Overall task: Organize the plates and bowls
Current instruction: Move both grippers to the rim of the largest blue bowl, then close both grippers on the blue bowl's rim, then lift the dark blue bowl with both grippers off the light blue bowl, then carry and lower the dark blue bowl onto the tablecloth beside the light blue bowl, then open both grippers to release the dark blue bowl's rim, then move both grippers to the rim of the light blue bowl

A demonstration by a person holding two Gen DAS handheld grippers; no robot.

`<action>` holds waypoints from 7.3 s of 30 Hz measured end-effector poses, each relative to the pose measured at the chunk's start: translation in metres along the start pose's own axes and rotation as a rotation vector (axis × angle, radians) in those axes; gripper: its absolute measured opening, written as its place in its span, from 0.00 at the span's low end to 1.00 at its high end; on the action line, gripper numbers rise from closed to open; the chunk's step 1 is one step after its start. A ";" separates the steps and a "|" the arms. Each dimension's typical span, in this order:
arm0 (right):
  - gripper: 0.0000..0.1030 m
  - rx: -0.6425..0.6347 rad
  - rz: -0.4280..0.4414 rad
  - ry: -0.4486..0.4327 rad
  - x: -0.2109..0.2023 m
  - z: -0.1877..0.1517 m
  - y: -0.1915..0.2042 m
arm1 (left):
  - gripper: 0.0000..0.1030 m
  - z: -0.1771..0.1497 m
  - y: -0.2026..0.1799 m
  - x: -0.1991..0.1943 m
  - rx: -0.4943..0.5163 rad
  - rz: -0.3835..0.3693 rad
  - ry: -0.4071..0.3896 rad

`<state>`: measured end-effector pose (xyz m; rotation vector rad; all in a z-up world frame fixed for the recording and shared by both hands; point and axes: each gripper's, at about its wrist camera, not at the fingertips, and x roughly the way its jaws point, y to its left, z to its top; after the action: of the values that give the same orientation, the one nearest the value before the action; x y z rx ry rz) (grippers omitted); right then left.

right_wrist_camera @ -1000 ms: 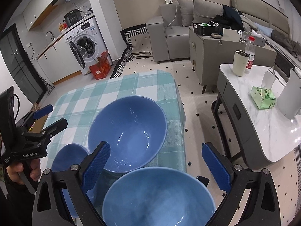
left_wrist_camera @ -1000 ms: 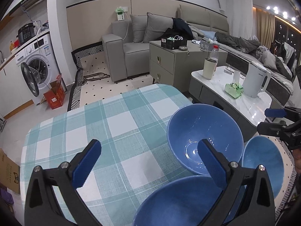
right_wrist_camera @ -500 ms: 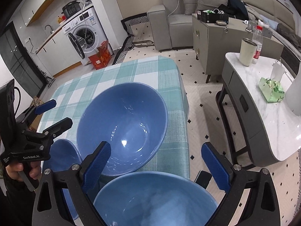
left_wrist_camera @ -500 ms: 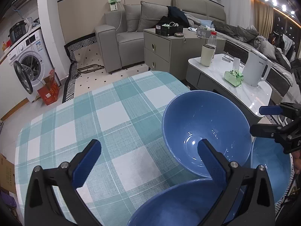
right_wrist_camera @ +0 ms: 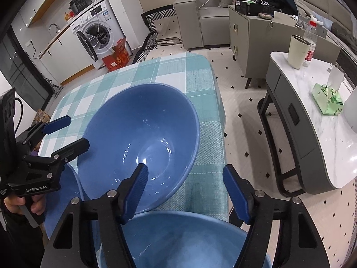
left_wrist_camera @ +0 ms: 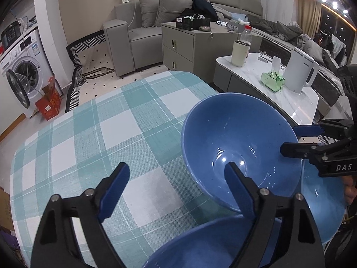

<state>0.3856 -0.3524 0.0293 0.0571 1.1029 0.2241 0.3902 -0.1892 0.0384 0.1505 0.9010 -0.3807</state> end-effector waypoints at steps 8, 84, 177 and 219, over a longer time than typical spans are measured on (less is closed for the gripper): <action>0.57 0.026 0.045 0.029 0.011 0.000 -0.003 | 0.46 -0.004 -0.010 0.009 0.039 -0.027 0.053; 0.21 -0.128 0.033 -0.257 -0.132 -0.035 0.070 | 0.21 -0.028 -0.024 -0.148 0.048 0.046 -0.236; 0.29 -0.384 -0.117 -0.082 -0.045 -0.111 0.158 | 0.21 -0.129 0.012 -0.096 -0.021 0.096 -0.035; 0.99 0.043 -0.065 -0.342 -0.133 -0.165 0.051 | 1.00 -0.095 -0.041 -0.137 0.012 -0.035 -0.163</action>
<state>0.1740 -0.3408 0.0796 0.0940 0.7680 0.1264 0.2283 -0.1645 0.0891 0.1130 0.7411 -0.4249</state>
